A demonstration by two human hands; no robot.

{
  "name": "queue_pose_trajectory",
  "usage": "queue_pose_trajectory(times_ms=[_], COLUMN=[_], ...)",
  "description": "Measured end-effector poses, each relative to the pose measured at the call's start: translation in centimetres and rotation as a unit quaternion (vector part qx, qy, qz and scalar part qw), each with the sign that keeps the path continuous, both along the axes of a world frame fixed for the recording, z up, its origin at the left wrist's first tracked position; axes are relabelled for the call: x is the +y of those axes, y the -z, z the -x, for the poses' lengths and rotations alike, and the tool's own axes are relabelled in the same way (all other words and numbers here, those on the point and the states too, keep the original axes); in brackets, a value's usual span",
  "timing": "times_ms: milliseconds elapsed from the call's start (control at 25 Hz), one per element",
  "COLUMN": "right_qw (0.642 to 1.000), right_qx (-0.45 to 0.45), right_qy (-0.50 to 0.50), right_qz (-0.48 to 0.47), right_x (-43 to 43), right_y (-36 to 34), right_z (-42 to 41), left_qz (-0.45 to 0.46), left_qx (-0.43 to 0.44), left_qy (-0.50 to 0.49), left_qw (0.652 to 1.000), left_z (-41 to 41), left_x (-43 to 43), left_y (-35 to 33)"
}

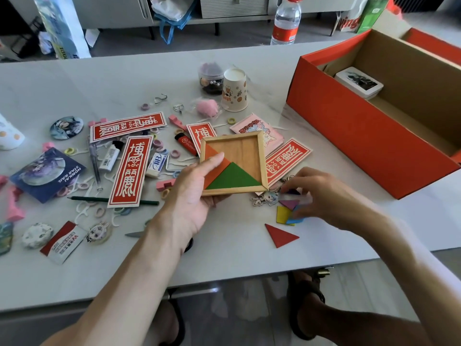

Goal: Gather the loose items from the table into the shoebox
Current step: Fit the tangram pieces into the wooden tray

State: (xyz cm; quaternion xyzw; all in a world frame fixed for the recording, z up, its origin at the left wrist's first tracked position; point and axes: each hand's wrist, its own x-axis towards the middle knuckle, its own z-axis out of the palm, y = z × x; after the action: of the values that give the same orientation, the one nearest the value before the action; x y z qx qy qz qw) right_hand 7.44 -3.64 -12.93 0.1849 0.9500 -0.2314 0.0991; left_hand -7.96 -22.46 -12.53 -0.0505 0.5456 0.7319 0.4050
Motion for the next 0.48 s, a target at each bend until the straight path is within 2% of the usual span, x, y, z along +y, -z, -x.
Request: queue_pose_trajectory(times_ms=[200,480], right_qw=[0.999,0.999], right_qx=[0.013,0.038], right_qy=[-0.037,-0.004], right_qz=[-0.017,-0.021], right_x=[0.01,0.35], right_y=[0.95,1.18], right_z=[-0.55,-1.09], left_qz=[0.018,0.026], left_qx=[0.006,0.019], left_qy=[-0.006,-0.001], left_qw=[1.000,0.999], left_z=[-0.58,-0.64], left_x=[0.45,0.71], left_y=[0.07,0.17])
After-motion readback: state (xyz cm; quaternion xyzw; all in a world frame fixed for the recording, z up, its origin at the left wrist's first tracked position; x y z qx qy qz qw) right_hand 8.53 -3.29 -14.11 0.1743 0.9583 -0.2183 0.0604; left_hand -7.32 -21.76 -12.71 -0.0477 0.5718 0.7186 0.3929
